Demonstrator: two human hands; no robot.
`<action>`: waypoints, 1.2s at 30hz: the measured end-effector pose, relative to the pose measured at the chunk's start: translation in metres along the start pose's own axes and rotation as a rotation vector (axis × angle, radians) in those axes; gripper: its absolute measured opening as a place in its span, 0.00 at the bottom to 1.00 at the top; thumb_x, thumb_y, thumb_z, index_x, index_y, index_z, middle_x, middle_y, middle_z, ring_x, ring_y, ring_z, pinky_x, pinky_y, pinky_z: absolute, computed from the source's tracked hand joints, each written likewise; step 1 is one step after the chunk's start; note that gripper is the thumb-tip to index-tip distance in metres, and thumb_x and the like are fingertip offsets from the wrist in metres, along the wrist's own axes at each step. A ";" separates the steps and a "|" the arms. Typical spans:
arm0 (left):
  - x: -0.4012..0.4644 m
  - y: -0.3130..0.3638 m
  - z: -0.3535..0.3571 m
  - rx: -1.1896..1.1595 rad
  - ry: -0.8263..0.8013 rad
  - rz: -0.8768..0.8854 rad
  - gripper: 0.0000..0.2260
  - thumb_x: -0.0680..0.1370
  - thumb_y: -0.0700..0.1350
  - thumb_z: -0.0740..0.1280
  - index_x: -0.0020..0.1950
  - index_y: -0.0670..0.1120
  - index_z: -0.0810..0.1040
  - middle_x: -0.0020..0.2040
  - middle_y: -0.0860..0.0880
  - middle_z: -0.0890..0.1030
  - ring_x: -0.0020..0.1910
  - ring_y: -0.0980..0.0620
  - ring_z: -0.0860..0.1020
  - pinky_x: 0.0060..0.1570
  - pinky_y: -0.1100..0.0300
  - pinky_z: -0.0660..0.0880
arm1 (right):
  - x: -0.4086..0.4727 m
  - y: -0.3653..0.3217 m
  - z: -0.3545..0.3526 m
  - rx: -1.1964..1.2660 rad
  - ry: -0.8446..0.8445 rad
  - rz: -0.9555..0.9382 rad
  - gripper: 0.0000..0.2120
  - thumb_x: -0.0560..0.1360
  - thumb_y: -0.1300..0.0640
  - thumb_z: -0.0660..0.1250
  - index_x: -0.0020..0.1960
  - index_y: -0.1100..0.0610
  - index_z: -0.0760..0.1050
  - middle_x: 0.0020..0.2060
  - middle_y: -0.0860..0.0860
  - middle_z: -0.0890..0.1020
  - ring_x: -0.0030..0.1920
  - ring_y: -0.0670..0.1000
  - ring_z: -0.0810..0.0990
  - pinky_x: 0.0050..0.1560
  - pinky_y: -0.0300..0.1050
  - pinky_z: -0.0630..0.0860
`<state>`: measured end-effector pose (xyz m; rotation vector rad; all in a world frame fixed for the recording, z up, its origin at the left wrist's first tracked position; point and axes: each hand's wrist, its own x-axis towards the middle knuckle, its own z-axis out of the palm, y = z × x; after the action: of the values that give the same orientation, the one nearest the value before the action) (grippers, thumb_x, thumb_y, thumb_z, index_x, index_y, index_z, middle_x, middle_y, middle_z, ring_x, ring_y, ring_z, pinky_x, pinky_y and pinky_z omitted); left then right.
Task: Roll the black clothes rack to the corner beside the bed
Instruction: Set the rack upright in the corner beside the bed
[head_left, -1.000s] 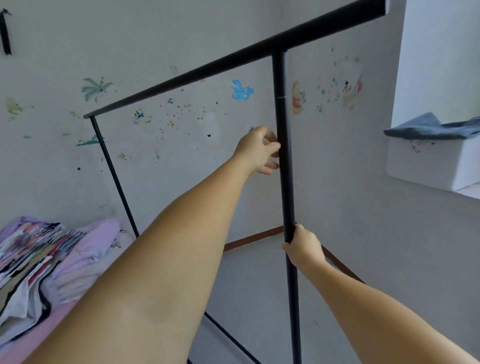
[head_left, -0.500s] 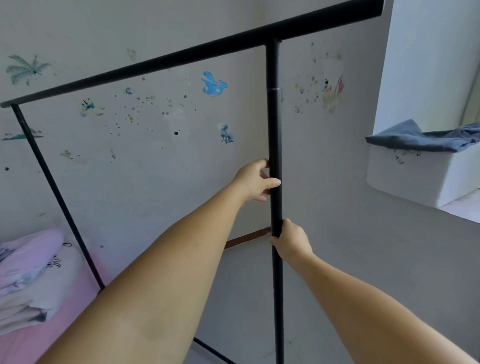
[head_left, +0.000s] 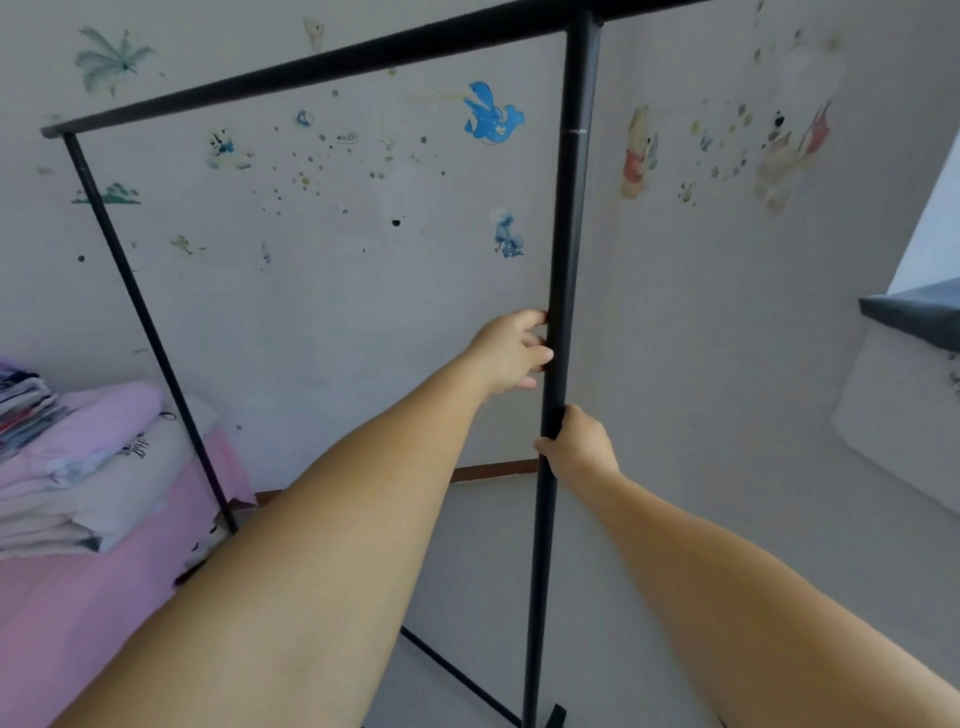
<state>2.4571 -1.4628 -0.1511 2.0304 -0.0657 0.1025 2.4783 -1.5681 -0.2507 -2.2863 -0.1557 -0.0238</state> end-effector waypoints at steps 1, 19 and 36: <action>0.009 -0.002 0.004 -0.002 0.008 -0.011 0.25 0.78 0.37 0.61 0.74 0.48 0.60 0.67 0.42 0.72 0.61 0.46 0.75 0.54 0.56 0.76 | 0.010 0.003 -0.002 -0.004 -0.011 -0.007 0.15 0.75 0.59 0.65 0.61 0.61 0.69 0.54 0.58 0.79 0.52 0.58 0.79 0.46 0.48 0.75; 0.165 -0.043 0.044 0.005 -0.054 -0.089 0.29 0.76 0.36 0.64 0.74 0.51 0.59 0.65 0.44 0.75 0.61 0.46 0.75 0.58 0.51 0.75 | 0.181 0.043 -0.023 0.042 0.014 -0.037 0.17 0.75 0.61 0.66 0.62 0.60 0.69 0.53 0.58 0.80 0.49 0.57 0.79 0.44 0.47 0.76; 0.282 -0.068 0.067 -0.002 -0.114 -0.133 0.29 0.77 0.35 0.62 0.75 0.51 0.55 0.70 0.43 0.70 0.66 0.44 0.71 0.60 0.50 0.74 | 0.315 0.070 -0.029 0.071 0.087 -0.050 0.13 0.75 0.61 0.64 0.59 0.59 0.71 0.45 0.53 0.77 0.42 0.53 0.75 0.36 0.44 0.70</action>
<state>2.7473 -1.4932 -0.2123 2.0316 -0.0027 -0.0970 2.7999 -1.6026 -0.2627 -2.2055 -0.1655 -0.1412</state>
